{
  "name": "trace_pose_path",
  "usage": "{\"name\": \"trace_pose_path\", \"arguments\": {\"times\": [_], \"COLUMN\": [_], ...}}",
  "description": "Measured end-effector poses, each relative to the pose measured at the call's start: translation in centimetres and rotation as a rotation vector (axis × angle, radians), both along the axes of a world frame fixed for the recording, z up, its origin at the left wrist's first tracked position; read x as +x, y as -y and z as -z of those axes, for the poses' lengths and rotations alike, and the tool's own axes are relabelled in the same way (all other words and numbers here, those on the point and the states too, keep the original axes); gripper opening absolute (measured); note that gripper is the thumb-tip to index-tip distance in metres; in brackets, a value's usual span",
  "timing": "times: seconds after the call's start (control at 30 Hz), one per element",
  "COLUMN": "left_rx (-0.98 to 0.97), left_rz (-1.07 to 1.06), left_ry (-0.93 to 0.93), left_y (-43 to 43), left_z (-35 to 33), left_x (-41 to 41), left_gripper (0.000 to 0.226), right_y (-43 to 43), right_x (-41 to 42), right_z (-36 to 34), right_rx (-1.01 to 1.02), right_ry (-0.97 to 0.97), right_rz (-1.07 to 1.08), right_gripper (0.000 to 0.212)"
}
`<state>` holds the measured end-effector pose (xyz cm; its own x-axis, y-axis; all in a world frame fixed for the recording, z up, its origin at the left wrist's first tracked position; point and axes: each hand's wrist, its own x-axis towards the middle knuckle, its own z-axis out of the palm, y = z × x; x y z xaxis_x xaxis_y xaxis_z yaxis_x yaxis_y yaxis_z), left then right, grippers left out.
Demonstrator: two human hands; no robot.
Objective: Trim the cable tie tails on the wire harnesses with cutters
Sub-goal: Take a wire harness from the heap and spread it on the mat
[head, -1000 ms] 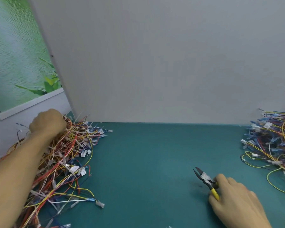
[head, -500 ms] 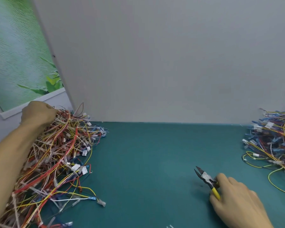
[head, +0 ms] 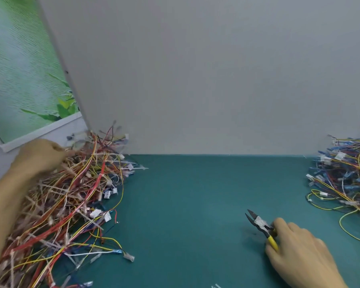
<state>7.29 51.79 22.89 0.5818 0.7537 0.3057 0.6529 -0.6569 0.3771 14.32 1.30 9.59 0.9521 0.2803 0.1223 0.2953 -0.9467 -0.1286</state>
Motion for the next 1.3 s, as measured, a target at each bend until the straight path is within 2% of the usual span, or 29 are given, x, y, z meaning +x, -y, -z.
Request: {"name": "trace_pose_path", "arguments": {"times": [0.03, 0.07, 0.1, 0.17, 0.2, 0.27, 0.33, 0.4, 0.53, 0.6, 0.63, 0.73, 0.77, 0.8, 0.93, 1.0, 1.07, 1.13, 1.17, 1.23, 1.3], "left_rx": [0.075, 0.148, 0.241, 0.473, 0.557, 0.533, 0.384, 0.323, 0.282, 0.087, -0.088, -0.886, -1.039, -1.079, -0.921, -0.692, -0.469, -0.358, -0.306, -0.243, -0.334], "left_rz": [-0.045, -0.079, -0.101, -0.031, 0.043, 0.135, 0.066, -0.004, -0.055, -0.066, -0.054, 0.013, 0.029, 0.028, -0.017, 0.006, -0.079, -0.094, -0.043, -0.047, -0.055], "left_ry": [-0.196, -0.312, -0.343, -0.226, -0.151, -0.162, -0.302, -0.41, -0.426, -0.32, -0.176, 0.459, 0.598, 0.637, 0.489, 0.529, 0.445, 0.342, 0.377, 0.483, 0.445], "left_y": [0.1, 0.6, 1.3, 3.4, 4.4, 6.0, 6.8, 6.9, 6.5, 6.0, 5.5, 4.2, 3.7, 3.3, 3.2, 3.3, 3.2, 3.4, 3.5, 3.4, 3.6], "left_z": [0.5, 0.8, 1.0, 1.2, 1.4, 2.1, 2.9, 3.6, 4.9, 4.0, 2.9, -1.0, -1.7, -1.8, -1.2, -1.1, -0.6, -0.1, -0.1, -0.4, -0.5], "left_x": [0.0, 0.1, 0.4, 1.5, 2.1, 3.4, 4.7, 5.4, 6.1, 6.6, 6.9, 6.4, 6.0, 5.6, 4.8, 5.2, 5.4, 5.2, 5.1, 5.6, 5.6], "left_gripper": [0.019, 0.018, 0.025, 0.035, 0.03, 0.018, 0.019, 0.018, 0.014, 0.012, 0.018, 0.017, 0.015, 0.015, 0.018, 0.016, 0.025, 0.024, 0.026, 0.028, 0.026], "right_y": [0.0, -0.1, -0.1, -0.1, -0.1, -0.2, -0.1, -0.1, -0.2, -0.2, -0.1, -0.1, -0.1, -0.1, -0.2, -0.2, 0.1, -0.1, -0.1, 0.0, -0.1], "right_x": [0.0, -0.1, -0.1, -0.1, -0.1, 0.0, 0.0, 0.0, 0.1, 0.2, 0.2, 0.1, 0.1, 0.2, 0.0, 0.1, 0.0, -0.1, 0.0, -0.1, -0.3], "right_z": [0.0, 0.0, 0.0, 0.1, 0.2, 0.1, 0.1, 0.2, 0.1, 0.2, 0.2, 0.1, 0.2, 0.2, 0.1, 0.0, 0.0, 0.1, 0.0, 0.0, 0.1], "right_rx": [0.003, 0.006, 0.006, 0.006, 0.007, 0.008, 0.01, 0.005, 0.004, 0.015, 0.019, 0.022, 0.026, 0.025, 0.027, 0.008, 0.011, 0.009, -0.009, -0.016, -0.033], "right_ry": [0.0, 0.0, 0.001, -0.001, -0.002, 0.0, 0.001, -0.006, -0.015, -0.01, -0.011, -0.016, -0.013, -0.01, -0.014, -0.012, -0.024, -0.005, 0.002, -0.011, -0.004], "right_rz": [-0.001, -0.003, -0.007, -0.012, -0.011, -0.005, -0.001, -0.002, -0.003, -0.003, -0.003, -0.003, -0.002, 0.001, 0.002, 0.002, 0.002, 0.007, 0.006, 0.01, 0.015], "right_gripper": [0.016, 0.016, 0.016, 0.017, 0.017, 0.017, 0.018, 0.018, 0.018, 0.017, 0.017, 0.017, 0.018, 0.018, 0.018, 0.017, 0.017, 0.017, 0.017, 0.018, 0.019]}}
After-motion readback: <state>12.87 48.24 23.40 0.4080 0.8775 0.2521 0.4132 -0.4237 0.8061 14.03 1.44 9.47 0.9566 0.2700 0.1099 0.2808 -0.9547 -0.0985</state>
